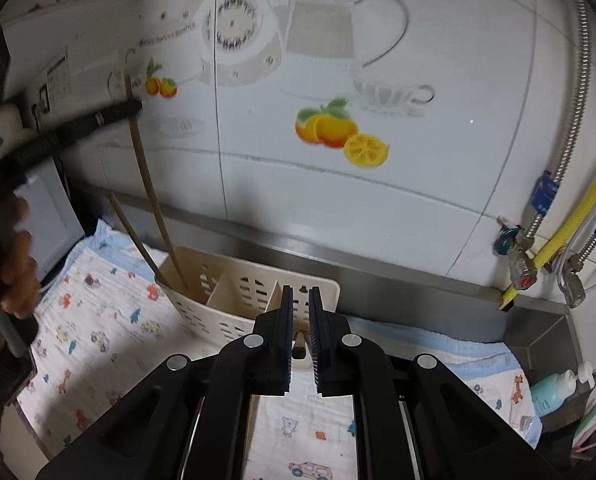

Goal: Organize utensils
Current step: 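Insert both chopsticks into the holder and open both tools, then move both tools back down over the remaining chopsticks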

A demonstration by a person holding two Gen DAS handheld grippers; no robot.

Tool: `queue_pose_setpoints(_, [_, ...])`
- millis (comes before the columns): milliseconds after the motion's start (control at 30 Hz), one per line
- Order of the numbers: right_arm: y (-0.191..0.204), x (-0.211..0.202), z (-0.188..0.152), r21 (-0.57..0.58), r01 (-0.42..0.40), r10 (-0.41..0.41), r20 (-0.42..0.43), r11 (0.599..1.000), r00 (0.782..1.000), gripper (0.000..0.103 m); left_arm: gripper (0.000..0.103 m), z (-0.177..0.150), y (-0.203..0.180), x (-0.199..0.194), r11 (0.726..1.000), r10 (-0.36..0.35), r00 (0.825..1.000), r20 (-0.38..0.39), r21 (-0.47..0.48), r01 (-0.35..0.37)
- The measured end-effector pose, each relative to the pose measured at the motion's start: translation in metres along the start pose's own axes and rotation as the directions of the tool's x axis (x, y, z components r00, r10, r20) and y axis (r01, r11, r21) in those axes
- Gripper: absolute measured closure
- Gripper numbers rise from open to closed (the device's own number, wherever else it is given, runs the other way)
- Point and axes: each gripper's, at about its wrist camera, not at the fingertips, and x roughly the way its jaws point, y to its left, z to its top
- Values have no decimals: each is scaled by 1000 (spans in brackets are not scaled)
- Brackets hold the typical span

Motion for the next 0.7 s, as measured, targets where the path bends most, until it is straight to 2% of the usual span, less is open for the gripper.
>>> queue_pose_setpoints(200, [-2, -30, -7, 15, 10, -11, 71, 1000, 997, 80, 97, -7, 1, 7, 1000, 3, 999, -37, 16, -2])
queue_pose_setpoints(400, [1, -47, -31, 15, 39, -40, 94, 999, 995, 73, 95, -14, 0, 11, 1000, 0, 998, -63, 11, 0])
queue_pose_setpoints(567, [5, -54, -66, 45, 15, -18, 81, 999, 997, 72, 95, -13, 4, 2, 1000, -4, 998, -61, -9, 3])
queue_pose_setpoints(700, [13, -54, -102, 56, 29, -32, 53, 998, 998, 72, 92, -15, 8, -20, 1000, -19, 998, -53, -23, 18])
